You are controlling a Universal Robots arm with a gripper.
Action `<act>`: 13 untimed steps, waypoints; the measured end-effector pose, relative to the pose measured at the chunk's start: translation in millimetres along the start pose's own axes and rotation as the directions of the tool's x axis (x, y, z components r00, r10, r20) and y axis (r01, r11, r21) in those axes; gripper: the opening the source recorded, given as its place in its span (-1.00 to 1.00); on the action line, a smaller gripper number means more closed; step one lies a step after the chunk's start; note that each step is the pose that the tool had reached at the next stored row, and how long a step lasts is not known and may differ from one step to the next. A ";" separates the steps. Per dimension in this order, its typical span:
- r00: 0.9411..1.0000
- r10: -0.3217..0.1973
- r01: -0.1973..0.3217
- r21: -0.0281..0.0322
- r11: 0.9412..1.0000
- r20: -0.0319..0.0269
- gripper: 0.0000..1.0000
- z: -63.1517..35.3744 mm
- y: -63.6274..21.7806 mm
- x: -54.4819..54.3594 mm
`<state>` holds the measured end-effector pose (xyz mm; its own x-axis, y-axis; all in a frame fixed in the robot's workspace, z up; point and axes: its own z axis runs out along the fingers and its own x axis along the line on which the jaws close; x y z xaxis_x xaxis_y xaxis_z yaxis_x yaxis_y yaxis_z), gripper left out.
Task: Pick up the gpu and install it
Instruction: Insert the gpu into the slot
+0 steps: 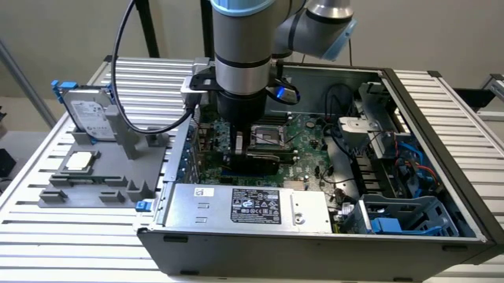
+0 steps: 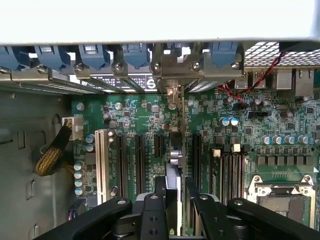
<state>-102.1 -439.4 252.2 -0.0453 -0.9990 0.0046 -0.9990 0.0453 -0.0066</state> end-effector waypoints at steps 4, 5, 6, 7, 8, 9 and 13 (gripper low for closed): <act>1.000 0.000 0.000 0.000 1.000 -0.001 -1.00 0.5 0.2 -0.1; 1.000 0.000 0.000 0.001 1.000 -0.001 -1.00 1.1 0.2 -0.3; 1.000 0.000 0.000 0.001 1.000 -0.001 -1.00 1.2 0.3 -0.3; 1.000 0.000 0.000 0.001 1.000 -0.002 -1.00 1.2 0.4 -0.4; 1.000 0.000 0.000 0.000 1.000 -0.004 -1.00 1.2 0.5 -0.4; 1.000 0.001 -0.001 0.000 1.000 -0.005 -1.00 1.3 0.6 -0.5; 1.000 0.001 -0.001 0.000 1.000 -0.009 -1.00 1.9 1.1 -0.8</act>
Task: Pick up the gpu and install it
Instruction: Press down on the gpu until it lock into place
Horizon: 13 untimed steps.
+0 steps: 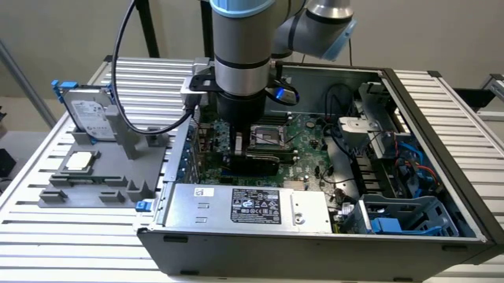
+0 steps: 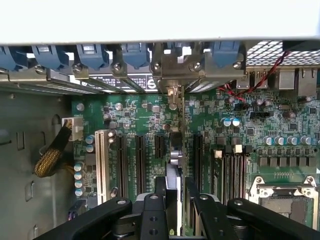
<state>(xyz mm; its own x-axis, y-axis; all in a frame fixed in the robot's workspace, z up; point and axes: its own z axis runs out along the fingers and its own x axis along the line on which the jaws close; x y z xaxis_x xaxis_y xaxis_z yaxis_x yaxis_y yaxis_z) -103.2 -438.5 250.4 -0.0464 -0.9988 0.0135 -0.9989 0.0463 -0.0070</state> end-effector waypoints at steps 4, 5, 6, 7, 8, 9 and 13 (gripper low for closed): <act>1.000 0.001 -0.001 -0.001 1.000 -0.002 1.00 0.3 0.7 -0.2; 1.000 0.001 -0.001 0.000 1.000 -0.002 1.00 0.3 0.7 -0.2; 1.000 0.001 -0.001 0.000 1.000 -0.002 1.00 0.3 0.6 -0.3; 1.000 0.000 0.000 0.000 1.000 -0.003 1.00 0.1 0.4 -0.3; 1.000 0.000 0.000 0.000 1.000 -0.003 1.00 -0.6 0.4 -0.2; 1.000 0.000 0.000 0.000 1.000 -0.003 1.00 -2.4 0.4 -0.2; 1.000 0.000 0.000 0.000 1.000 -0.003 1.00 -19.0 0.3 0.0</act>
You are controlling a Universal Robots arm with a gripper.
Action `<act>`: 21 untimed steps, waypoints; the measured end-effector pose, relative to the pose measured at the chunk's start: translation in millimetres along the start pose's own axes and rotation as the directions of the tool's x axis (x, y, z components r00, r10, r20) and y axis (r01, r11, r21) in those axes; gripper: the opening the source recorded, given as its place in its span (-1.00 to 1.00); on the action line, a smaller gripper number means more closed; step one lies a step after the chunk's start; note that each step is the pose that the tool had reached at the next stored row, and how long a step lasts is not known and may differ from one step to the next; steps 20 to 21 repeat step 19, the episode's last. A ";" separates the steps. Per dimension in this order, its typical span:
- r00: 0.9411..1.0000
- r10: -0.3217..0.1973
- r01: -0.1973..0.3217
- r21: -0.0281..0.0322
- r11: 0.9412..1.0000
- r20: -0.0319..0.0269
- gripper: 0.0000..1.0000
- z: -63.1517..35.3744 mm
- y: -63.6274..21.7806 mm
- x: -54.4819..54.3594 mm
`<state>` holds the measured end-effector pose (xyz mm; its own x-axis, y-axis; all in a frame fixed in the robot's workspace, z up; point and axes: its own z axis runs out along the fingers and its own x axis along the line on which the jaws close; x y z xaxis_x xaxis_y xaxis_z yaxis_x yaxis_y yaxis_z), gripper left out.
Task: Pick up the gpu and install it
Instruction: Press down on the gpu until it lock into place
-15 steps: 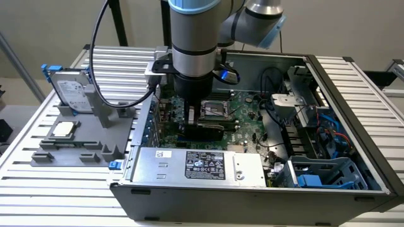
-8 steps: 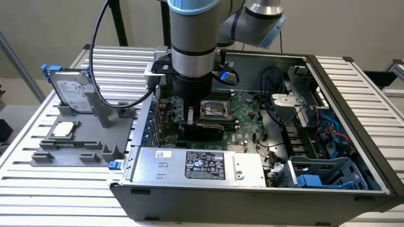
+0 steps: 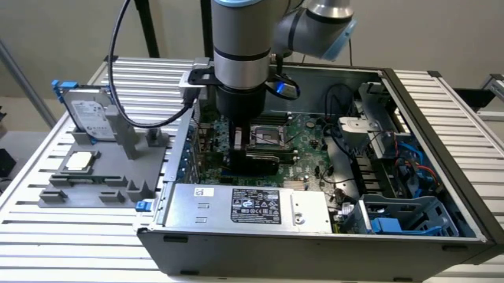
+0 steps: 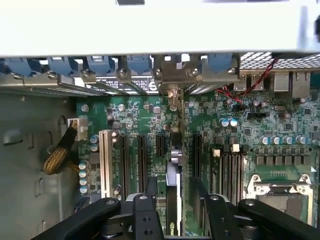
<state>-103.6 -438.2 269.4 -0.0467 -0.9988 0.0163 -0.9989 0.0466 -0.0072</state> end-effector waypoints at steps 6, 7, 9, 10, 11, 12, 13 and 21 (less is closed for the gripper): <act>1.000 0.000 0.000 0.000 1.000 0.000 -1.00 -26.6 -0.2 0.4; 1.000 0.000 0.000 0.000 1.000 0.000 -1.00 -30.2 -0.2 0.5; 1.000 0.000 0.000 0.000 1.000 0.000 -1.00 -34.2 -0.3 0.6; 1.000 0.000 0.000 0.000 1.000 0.000 -1.00 -34.5 -0.3 0.6; 1.000 0.000 0.000 0.000 1.000 0.000 -1.00 -34.5 -0.3 0.6; 1.000 0.000 0.000 0.000 1.000 0.001 -1.00 -34.5 -0.3 0.6; 1.000 0.000 0.000 0.000 1.000 0.001 -1.00 -34.6 -0.3 0.5; 1.000 0.000 0.000 0.000 1.000 0.001 -1.00 -34.8 -0.3 0.6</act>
